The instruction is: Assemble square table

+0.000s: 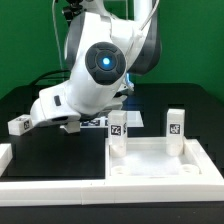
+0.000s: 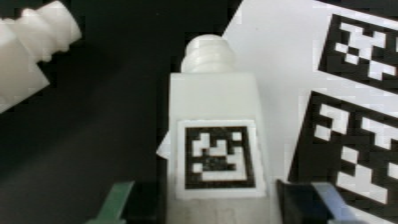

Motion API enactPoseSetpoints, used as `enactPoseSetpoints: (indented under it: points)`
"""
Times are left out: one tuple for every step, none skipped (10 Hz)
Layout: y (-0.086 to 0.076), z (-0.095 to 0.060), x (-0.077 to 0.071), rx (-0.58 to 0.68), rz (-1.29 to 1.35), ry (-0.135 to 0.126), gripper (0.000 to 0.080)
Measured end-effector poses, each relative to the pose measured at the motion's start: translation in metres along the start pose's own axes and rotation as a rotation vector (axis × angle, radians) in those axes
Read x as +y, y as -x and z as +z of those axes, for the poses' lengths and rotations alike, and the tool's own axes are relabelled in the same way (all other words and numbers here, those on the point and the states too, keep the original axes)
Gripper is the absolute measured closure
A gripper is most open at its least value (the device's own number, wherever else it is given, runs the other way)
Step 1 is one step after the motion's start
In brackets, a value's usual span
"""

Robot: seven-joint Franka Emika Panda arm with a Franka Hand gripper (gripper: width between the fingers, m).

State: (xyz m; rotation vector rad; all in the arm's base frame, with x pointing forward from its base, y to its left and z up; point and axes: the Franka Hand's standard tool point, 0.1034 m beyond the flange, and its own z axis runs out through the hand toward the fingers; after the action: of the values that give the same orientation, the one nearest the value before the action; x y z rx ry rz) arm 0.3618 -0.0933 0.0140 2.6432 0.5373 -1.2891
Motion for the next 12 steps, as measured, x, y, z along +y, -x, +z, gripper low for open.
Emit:
enactPoseSetpoints:
  points:
    - [0.012,-0.02,0.004,0.008,-0.035,-0.004,0.0509]
    - [0.029,-0.045,0.007,0.046,-0.059,-0.007,0.0509]
    - [0.044,-0.064,0.009,0.086,-0.071,-0.012,0.0509]
    - [0.059,-0.077,0.012,0.13,-0.065,-0.019,0.0509]
    - [0.071,-0.08,0.012,0.148,-0.062,-0.02,0.0509]
    - [0.069,-0.078,0.012,0.157,-0.066,-0.02,0.0509]
    - [0.06,-0.083,0.015,0.244,-0.076,-0.013,0.0509]
    - [0.062,-0.087,0.015,0.321,-0.072,-0.015,0.0509]
    - [0.064,-0.107,0.014,0.375,-0.055,-0.024,0.0509]
    - [0.06,-0.143,0.019,0.444,-0.031,-0.009,0.0509]
    - [0.059,-0.172,0.025,0.523,-0.016,0.013,0.0509]
    - [0.067,-0.203,0.032,0.602,0.049,0.02,0.0509]
